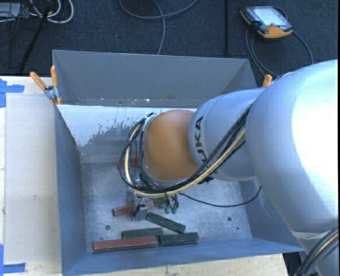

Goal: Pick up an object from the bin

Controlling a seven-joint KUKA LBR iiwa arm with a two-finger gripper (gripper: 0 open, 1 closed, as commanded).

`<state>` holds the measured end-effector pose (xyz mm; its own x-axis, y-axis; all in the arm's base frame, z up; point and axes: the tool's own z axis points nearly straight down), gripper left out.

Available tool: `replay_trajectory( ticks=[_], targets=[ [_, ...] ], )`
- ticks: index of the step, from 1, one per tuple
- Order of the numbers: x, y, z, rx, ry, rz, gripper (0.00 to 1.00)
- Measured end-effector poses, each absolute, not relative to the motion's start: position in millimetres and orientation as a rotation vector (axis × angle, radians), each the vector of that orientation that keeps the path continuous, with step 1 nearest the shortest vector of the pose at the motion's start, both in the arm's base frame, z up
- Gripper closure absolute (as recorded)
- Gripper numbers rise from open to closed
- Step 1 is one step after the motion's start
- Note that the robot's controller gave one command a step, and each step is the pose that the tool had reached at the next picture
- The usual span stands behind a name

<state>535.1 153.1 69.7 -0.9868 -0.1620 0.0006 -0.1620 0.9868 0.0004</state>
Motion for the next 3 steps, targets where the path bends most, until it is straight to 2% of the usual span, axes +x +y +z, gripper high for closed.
replay_trajectory(
  ticks=[1, 2, 3],
  targets=[
    [574.2, 138.3, 140.6, 0.220, -3.134, 0.000, 1.00],
    [574.2, 138.2, 140.6, 0.220, -3.134, 0.000, 1.00],
    [570.3, 138.0, 233.3, 0.239, -3.133, 0.000, 1.00]
  ],
)
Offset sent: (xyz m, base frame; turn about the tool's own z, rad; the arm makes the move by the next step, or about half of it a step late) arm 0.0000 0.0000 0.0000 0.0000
